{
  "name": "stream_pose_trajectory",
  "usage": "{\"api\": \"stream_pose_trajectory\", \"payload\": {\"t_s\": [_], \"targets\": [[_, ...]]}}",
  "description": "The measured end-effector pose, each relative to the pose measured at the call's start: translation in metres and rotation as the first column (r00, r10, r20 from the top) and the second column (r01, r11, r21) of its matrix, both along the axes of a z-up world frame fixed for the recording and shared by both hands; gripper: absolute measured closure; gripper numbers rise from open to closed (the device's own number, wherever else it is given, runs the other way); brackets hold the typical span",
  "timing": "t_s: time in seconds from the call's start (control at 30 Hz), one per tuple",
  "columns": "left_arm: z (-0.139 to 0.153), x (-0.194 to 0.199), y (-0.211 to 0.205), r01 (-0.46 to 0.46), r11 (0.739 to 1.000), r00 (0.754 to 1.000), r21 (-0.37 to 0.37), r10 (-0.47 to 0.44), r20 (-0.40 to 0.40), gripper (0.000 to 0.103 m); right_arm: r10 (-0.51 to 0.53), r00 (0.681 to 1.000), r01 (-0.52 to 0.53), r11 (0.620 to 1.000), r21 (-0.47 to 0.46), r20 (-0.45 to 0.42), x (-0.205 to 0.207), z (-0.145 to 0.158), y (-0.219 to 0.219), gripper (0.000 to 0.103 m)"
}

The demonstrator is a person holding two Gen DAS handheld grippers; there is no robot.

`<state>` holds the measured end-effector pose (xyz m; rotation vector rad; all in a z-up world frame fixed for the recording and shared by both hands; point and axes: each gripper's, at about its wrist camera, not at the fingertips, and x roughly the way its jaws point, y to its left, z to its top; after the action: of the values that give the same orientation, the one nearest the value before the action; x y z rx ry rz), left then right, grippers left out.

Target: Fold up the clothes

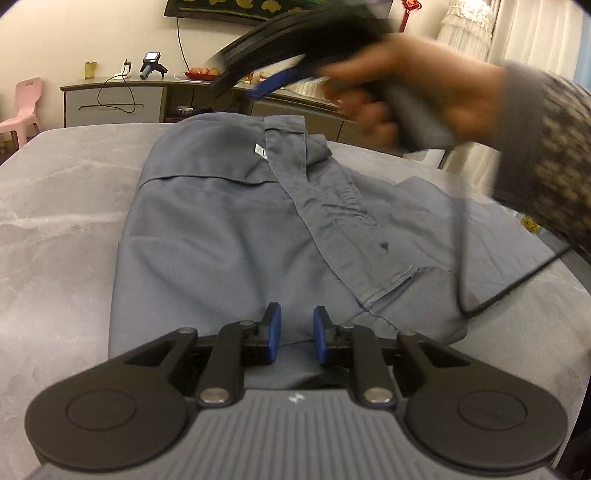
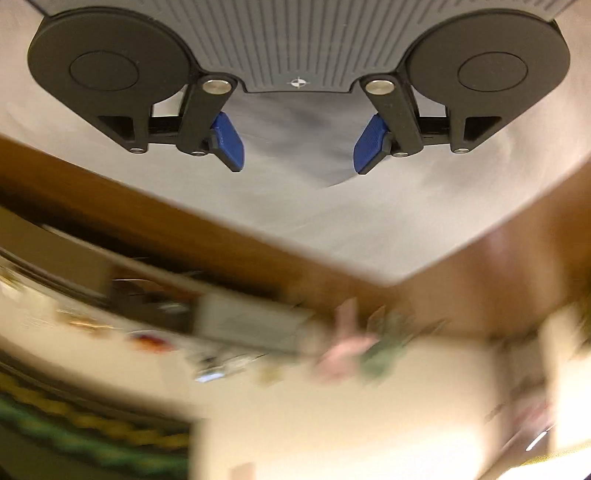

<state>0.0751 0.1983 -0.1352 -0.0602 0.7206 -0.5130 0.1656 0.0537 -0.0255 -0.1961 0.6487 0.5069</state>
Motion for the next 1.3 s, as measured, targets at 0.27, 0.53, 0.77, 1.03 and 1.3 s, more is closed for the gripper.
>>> {"api": "stream_pose_trajectory", "payload": {"t_s": [0.27,0.53,0.77,1.03,1.3], "targets": [[0.000,0.001,-0.009,-0.017,0.998,1.000,0.054,0.016,0.009,0.085,-0.015,0.971,-0.030,0.982,-0.186,-0.238,0.081,-0.068,0.054,0.042],[0.002,0.000,-0.016,-0.040,0.997,0.999,0.070,0.040,0.004,0.085,-0.013,0.976,0.007,1.000,-0.027,-0.216,0.029,-0.052,-0.020,0.045],[0.006,0.006,-0.015,-0.099,0.995,0.994,0.032,0.101,-0.036,0.085,-0.086,0.980,0.066,0.991,-0.115,-0.181,0.009,-0.095,-0.049,0.046],[0.010,0.005,-0.023,-0.135,0.989,0.990,0.057,0.137,-0.039,0.085,-0.135,0.963,0.130,0.991,-0.036,-0.232,-0.020,-0.107,-0.050,0.022],[0.011,0.006,-0.023,-0.145,0.988,0.988,0.061,0.147,-0.043,0.085,-0.136,0.970,0.149,0.987,0.054,-0.200,-0.023,-0.108,-0.059,0.071]]}}
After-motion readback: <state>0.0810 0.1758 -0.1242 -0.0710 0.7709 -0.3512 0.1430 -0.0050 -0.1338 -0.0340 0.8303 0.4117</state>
